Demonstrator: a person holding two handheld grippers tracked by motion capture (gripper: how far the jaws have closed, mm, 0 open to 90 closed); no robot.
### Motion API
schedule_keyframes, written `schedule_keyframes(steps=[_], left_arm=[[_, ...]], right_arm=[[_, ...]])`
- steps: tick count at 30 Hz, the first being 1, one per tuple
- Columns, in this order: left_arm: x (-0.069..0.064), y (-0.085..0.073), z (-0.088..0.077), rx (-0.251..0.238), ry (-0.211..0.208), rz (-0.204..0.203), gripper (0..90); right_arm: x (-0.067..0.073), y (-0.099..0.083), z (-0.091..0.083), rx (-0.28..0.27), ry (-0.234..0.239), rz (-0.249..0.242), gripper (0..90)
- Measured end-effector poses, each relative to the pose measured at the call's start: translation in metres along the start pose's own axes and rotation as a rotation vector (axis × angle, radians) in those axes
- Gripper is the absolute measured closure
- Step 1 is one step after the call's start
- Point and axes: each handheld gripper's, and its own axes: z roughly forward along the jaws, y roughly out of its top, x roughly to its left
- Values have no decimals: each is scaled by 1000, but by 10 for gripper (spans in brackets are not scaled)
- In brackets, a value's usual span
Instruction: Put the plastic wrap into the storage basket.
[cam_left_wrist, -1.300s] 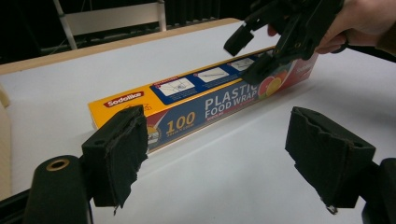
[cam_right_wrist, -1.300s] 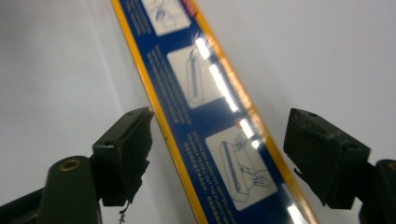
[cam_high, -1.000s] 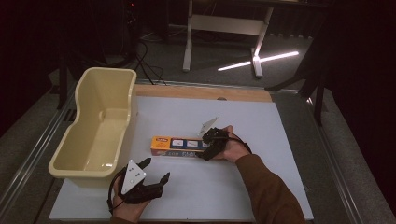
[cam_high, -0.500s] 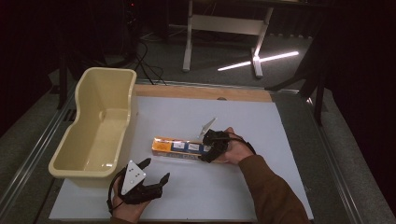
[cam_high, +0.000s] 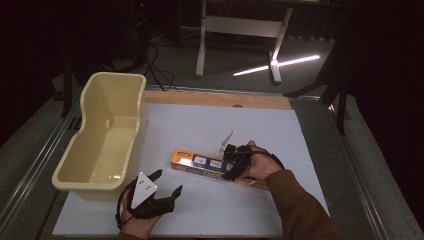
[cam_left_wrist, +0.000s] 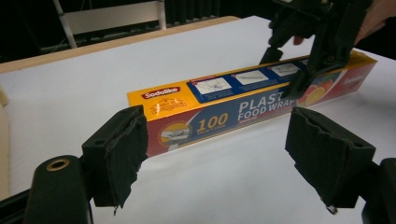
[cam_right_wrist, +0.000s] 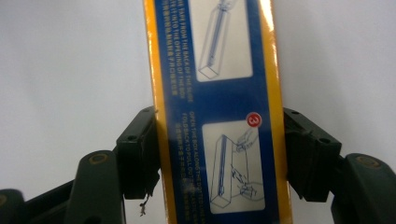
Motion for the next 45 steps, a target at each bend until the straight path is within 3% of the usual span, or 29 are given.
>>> schedule_keyframes(steps=[1, 4, 11, 14, 17, 25, 29, 30, 34, 35, 36, 45], left_arm=[[0, 0, 0, 0, -1, 2, 208], [0, 0, 0, 1, -4, 2, 208], [1, 0, -1, -2, -5, -3, 208], [1, 0, 0, -1, -5, -1, 208], [0, 0, 0, 1, -9, 2, 208], [1, 0, 0, 1, -9, -2, 208], [1, 0, 0, 1, -8, -3, 208], [1, 0, 0, 1, -8, -2, 208], [1, 0, 0, 0, -6, -4, 208], [1, 0, 0, 0, -6, -4, 208], [1, 0, 0, 0, -7, -4, 208], [1, 0, 0, 0, -7, -3, 208]], right_arm=[[0, 0, 0, 0, 0, 0, 354], [2, 7, 4, 29, -15, -82, 343], [-1, 24, 17, 95, 11, -140, 309], [-1, 28, 20, 110, 21, -144, 306], [-7, 35, 29, 153, 81, -115, 357], [-5, 36, 27, 167, 56, -90, 397], [-4, 38, 26, 171, 73, -43, 399], [-6, 39, 26, 166, 95, 10, 401], [-10, 38, 24, 160, 133, 97, 402], [-10, 38, 24, 160, 133, 97, 402], [-13, 38, 22, 150, 153, 146, 402], [-20, 39, 11, 93, 181, 275, 403]])
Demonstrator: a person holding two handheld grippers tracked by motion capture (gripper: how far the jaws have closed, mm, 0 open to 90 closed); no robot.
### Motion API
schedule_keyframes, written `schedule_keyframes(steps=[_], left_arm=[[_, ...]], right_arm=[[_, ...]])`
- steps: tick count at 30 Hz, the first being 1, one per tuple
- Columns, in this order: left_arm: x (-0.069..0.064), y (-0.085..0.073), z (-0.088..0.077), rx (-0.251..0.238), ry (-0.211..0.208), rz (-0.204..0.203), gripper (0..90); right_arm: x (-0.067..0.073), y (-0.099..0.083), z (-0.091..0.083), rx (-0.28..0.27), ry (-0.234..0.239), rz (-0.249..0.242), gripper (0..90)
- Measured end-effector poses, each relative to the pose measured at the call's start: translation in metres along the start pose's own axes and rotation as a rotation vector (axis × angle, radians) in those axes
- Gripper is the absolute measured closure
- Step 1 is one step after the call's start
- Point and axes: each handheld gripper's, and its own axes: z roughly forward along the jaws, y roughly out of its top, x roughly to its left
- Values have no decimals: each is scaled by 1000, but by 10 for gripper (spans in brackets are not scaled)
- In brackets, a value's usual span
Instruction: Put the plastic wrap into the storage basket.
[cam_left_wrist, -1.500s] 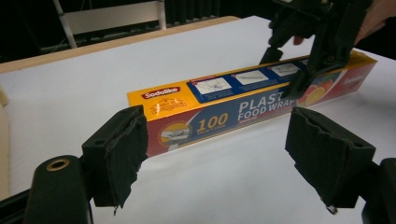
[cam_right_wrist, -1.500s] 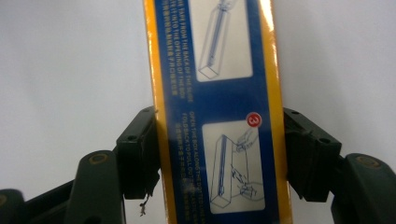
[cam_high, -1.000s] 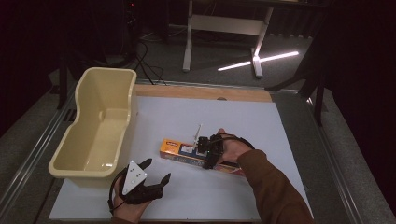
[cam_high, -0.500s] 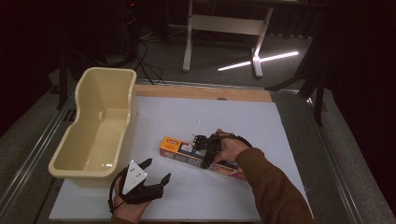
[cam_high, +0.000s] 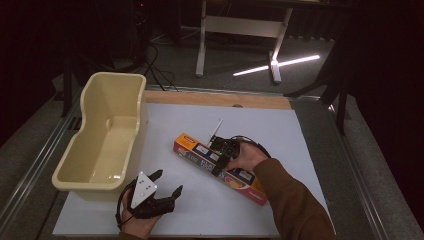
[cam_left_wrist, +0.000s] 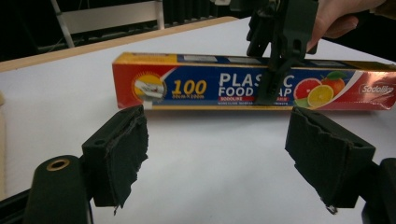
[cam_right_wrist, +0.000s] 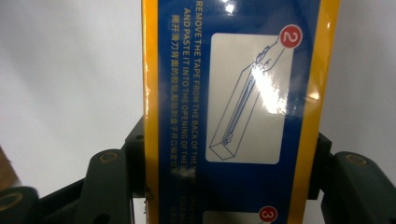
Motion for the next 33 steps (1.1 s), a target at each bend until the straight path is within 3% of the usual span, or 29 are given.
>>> schedule_keyframes(steps=[6, 11, 12, 14, 18, 22, 33], left_arm=[[0, 0, 0, -2, -1, -2, 209], [0, 0, 0, 0, -1, -1, 209], [0, 0, 0, 0, -2, 0, 209], [0, 0, 0, -1, -2, -1, 209], [0, 0, 0, 1, -3, 0, 209], [-1, 0, 1, 5, -5, 2, 209], [-2, -1, 1, 3, -8, 3, 209]], right_arm=[[-2, 2, -6, -41, 25, 69, 403], [-3, 3, -9, -75, 16, 102, 402], [-6, 4, -14, -120, 32, 136, 403], [-7, 6, -18, -151, 51, 173, 402], [-8, 6, -21, -176, 54, 189, 402], [-11, 12, -29, -239, 84, 248, 402], [-4, 25, -49, -329, 146, 307, 401]])
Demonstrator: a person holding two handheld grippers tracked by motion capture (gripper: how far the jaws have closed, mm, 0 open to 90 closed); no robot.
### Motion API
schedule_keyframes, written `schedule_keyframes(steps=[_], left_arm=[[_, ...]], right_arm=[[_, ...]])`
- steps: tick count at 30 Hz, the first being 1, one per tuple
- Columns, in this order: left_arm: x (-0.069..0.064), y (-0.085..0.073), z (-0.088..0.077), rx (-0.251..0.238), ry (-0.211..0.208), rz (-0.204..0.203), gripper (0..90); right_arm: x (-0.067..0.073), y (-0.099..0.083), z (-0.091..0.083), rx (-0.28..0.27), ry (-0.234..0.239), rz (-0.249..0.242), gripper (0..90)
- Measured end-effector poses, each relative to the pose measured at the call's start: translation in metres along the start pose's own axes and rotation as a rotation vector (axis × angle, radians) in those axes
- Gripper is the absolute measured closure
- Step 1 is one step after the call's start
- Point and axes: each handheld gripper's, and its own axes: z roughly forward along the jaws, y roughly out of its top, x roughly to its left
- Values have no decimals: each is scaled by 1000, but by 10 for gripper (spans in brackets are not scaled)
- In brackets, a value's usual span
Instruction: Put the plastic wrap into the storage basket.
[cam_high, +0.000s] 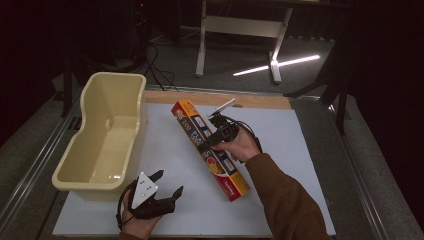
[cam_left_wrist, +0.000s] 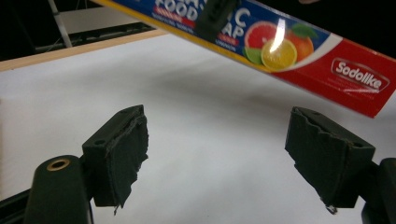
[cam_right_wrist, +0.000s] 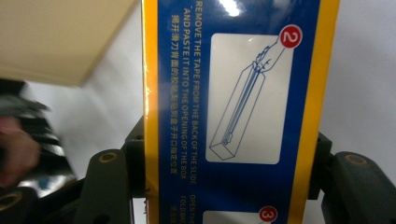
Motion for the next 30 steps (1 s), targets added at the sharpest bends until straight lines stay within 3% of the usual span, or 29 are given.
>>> schedule_keyframes(steps=[9, 15, 26, 30], left_arm=[[-1, 0, 1, 1, -3, 0, 209], [-1, 0, 1, -1, -3, 2, 210], [-3, -1, 2, -1, -5, 3, 212], [-5, -1, 3, 0, -9, 8, 212]], right_arm=[[13, 15, -11, -50, 63, 30, 401], [25, 27, -22, -85, 78, 38, 400], [35, 42, -37, -161, 140, 120, 400], [38, 48, -41, -164, 173, 140, 400]])
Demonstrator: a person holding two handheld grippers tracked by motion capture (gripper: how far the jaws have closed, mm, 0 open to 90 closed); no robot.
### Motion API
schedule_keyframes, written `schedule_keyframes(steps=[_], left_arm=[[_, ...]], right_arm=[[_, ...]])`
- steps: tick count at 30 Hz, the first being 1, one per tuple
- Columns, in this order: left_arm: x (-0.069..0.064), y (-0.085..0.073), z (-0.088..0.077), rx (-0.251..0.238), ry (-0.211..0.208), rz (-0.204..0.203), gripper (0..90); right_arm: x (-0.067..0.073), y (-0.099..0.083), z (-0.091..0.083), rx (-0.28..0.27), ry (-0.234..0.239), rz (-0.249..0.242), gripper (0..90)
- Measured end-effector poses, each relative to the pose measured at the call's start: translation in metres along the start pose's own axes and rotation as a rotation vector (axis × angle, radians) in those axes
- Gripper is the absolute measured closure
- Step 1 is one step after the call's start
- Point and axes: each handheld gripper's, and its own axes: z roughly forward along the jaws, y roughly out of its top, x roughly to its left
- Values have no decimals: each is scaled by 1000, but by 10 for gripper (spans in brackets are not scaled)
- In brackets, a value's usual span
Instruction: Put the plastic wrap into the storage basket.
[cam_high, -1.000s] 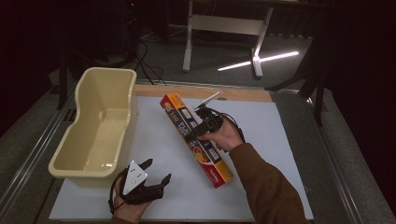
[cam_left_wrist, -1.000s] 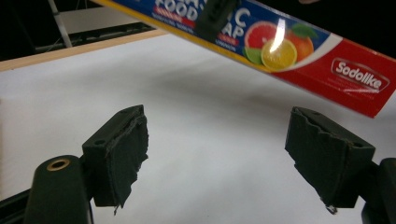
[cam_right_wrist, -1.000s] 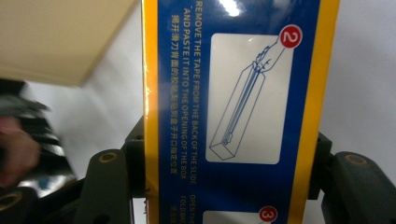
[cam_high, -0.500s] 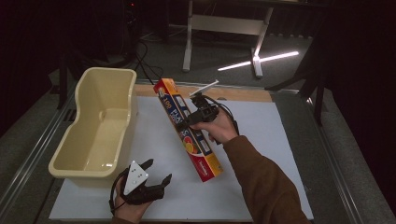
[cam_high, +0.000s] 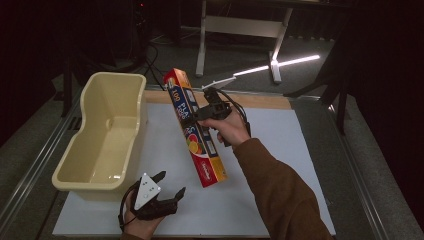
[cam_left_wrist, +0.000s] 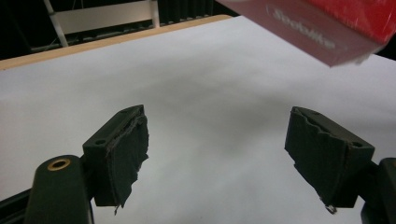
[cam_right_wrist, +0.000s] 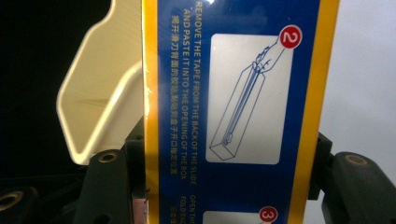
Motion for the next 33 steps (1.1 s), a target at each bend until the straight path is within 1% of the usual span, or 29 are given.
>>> schedule_keyframes(steps=[4, 8, 11, 14, 15, 16, 18, 19, 20, 25, 26, 27, 28, 30, 31, 32, 33], left_arm=[[-1, 0, 0, -1, -3, 1, 212], [-2, 0, 1, -2, -6, 3, 212], [-3, 0, 1, -1, -10, 6, 212], [-4, -1, 1, -1, -11, 8, 212], [-4, -1, 1, -1, -11, 8, 212], [-4, 0, 1, -5, -13, 6, 212], [-5, -1, 1, -6, -14, 3, 212], [-5, -1, 1, -6, -14, 3, 212], [-5, -1, 0, -7, -16, 2, 212], [-4, -1, 0, -10, -19, -6, 212], [-3, 0, -1, -13, -17, -9, 212], [-3, 0, -1, -13, -17, -9, 212], [-3, 0, -1, -14, -17, -10, 212], [-3, 0, -1, -14, -18, -9, 212], [-3, 0, -1, -14, -18, -9, 212], [-4, 0, -1, -11, -21, -5, 212], [-4, 0, -1, -11, -20, -2, 212]], right_arm=[[5, 6, -2, -2, 10, 10, 400], [9, 12, -2, -5, 44, 41, 400], [13, 17, 1, -8, 79, 67, 400], [16, 22, 4, -16, 119, 106, 400], [16, 22, 4, -16, 119, 106, 400], [18, 26, 8, -31, 140, 132, 400], [20, 29, 11, -41, 151, 152, 400], [20, 29, 11, -41, 151, 152, 400], [21, 32, 15, -51, 172, 176, 400], [26, 40, 21, -66, 192, 199, 400], [28, 42, 24, -72, 210, 214, 400], [28, 42, 24, -72, 210, 214, 400], [31, 45, 27, -67, 215, 223, 400], [36, 47, 28, -66, 215, 218, 399], [36, 47, 28, -66, 215, 218, 399], [38, 48, 29, -66, 220, 218, 399], [43, 50, 30, -68, 235, 218, 399]])
